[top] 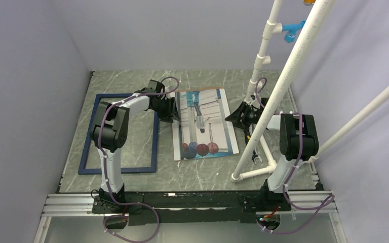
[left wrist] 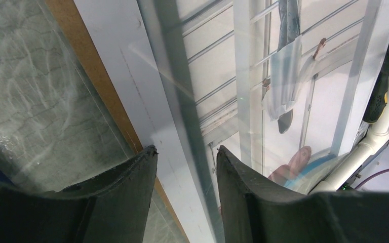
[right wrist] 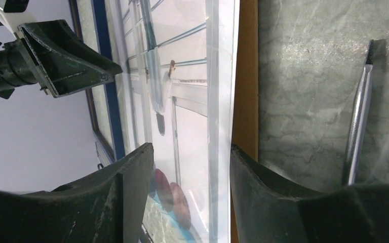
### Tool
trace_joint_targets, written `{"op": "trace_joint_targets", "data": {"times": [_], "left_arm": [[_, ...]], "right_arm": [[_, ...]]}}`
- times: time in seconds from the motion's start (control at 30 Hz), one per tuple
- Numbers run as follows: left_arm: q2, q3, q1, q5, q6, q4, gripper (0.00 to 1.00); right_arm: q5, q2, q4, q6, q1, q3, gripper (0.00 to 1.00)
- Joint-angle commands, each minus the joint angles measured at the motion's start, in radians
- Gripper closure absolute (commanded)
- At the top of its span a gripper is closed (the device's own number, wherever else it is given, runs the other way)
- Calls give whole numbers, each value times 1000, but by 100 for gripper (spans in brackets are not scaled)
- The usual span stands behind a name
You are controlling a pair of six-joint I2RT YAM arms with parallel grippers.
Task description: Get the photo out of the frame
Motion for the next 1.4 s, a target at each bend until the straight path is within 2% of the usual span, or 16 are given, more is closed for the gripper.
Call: {"op": "trace_joint_targets", "data": {"times": [0.0,0.33,0.6,0.77,0.97,1.1,1.27,1.37], "left_arm": [[58,-22,0,-121,44,-55,46],[47,-24,0,-116,47,-50,45],[53,-26,0,-117,48,-47,45],[52,-28,0,-119,48,-45,45],[56,-27,0,-118,49,-46,45],[57,-28,0,-119,50,-46,45],[58,-28,0,-117,49,-45,45],[56,-29,0,-118,51,-44,45]], "right_arm": [[-43,-11,46,0,-4,6,43],[-122,39,194,121,-19,1,69],[-192,49,378,259,-39,-45,75],[-220,55,445,309,-44,-55,86],[-267,86,650,461,-56,-92,86],[-270,80,655,458,-61,-100,79],[-291,83,742,530,-66,-117,79],[-297,95,779,556,-69,-119,82]]}}
